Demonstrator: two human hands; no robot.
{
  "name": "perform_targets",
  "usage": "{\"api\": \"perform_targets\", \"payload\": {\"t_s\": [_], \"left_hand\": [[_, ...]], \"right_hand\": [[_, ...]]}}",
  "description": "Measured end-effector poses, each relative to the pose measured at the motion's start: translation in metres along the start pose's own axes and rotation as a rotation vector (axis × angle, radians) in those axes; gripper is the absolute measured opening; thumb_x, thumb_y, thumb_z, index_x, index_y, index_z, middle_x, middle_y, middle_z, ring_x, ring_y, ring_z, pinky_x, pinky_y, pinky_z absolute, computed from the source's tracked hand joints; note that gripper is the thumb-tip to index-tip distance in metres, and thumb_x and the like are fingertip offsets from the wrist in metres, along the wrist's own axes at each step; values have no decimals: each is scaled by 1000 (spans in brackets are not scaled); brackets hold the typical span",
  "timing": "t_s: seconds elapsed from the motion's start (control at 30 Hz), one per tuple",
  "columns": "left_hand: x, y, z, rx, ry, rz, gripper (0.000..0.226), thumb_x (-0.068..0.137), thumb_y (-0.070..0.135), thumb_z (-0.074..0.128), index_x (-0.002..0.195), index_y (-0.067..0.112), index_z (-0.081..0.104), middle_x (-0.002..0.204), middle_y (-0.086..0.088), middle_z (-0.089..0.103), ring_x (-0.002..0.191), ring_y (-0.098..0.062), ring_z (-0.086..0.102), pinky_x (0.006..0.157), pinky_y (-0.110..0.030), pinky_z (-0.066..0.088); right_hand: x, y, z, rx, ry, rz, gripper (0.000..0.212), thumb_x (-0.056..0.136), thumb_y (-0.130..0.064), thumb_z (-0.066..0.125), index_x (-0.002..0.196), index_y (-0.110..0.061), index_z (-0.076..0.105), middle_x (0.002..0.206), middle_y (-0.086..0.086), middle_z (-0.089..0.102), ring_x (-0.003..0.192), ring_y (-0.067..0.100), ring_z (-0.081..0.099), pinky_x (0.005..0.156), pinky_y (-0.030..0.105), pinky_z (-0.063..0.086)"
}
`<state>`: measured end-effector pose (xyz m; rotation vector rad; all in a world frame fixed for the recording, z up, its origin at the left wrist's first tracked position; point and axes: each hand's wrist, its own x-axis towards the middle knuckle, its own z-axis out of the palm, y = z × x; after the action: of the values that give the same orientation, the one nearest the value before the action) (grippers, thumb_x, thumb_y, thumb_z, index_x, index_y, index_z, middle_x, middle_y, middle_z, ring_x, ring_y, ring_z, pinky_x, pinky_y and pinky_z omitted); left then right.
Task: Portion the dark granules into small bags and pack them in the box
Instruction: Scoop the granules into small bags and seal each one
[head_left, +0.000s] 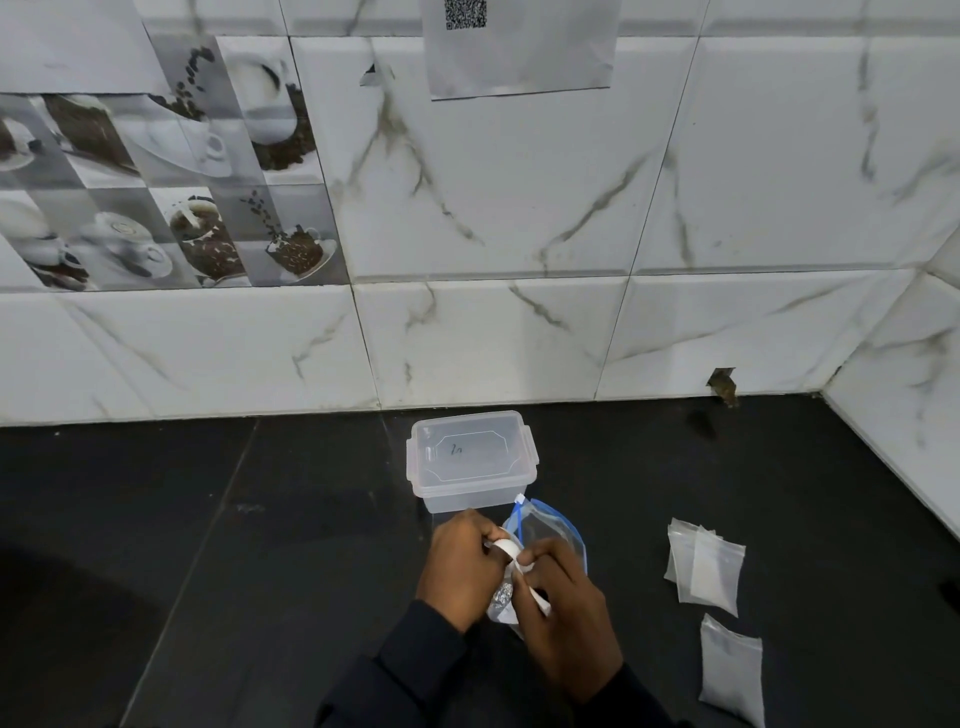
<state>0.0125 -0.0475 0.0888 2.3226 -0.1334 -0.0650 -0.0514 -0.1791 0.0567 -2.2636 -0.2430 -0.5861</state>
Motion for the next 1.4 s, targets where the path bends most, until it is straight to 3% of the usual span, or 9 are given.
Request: {"api": "perform_targets", "payload": {"t_s": [0.1,0.23,0.47,0.53,0.7,0.83,0.97,1.13,1.4], "left_hand": [[1,2,2,4,-14,-6,11,83,12,69,90,19,74,96,6,69,89,-8,63,77,-20,52],[2,-2,1,-7,-22,-32,17,83,10,66,95,18,74,100,5,68,93,-9,62,80,-19,50],[-1,-15,-15,-53,-11,-58,17,80,9,66,91,20,75,96,12,67,88,-2,61,70,-8,43],[-1,-22,-23,-87,-28,-48,17,80,9,67,89,21,76,96,14,67,89,-3,63,73,-11,47],[-1,-46,-31,-75,-158,-97,14,80,11,70,81,21,79,101,12,69,91,-3,65,82,-25,54],[-2,-59,-18,-171,-414,-283,15,82,1,67,87,10,79,98,0,73,62,-6,63,65,-24,54],[-7,-61,7,-248,-522,-427,19,85,-8,59,93,-2,74,70,-7,66,39,-5,52,48,-17,49],[-12,-66,30,-349,-536,-512,21,85,-12,52,88,0,69,65,-3,59,38,-5,52,46,-15,47],[-20,-71,41,-425,-502,-471,29,84,-14,52,74,6,71,55,5,62,39,-3,52,46,-17,46]], "right_hand": [[2,-2,-1,-122,-29,-29,5,87,-13,61,87,-16,56,101,-6,58,79,1,55,72,-5,33],[5,-5,-9,-212,-40,-4,14,90,-27,56,88,-15,63,103,-4,61,77,3,61,63,1,37],[43,-6,-59,368,190,529,10,81,-13,76,74,-12,69,82,-4,69,72,9,64,63,20,52],[57,11,-71,403,112,655,12,81,-17,77,73,-11,73,80,0,72,72,11,65,64,28,54],[74,60,-57,-17,-293,643,35,73,-27,81,45,-20,61,56,-9,59,61,3,57,70,28,41],[80,61,-13,-300,-572,670,19,76,-42,75,81,-24,71,110,-6,55,117,21,43,102,45,36],[84,52,16,-560,-777,607,43,88,-36,59,126,-16,56,147,7,32,142,40,16,112,63,22],[85,57,34,-656,-922,565,53,87,-35,62,136,-19,48,151,6,28,145,41,8,110,65,19],[80,64,28,-671,-1010,442,38,94,-32,52,129,-17,53,137,11,43,136,40,30,106,57,35]]}}
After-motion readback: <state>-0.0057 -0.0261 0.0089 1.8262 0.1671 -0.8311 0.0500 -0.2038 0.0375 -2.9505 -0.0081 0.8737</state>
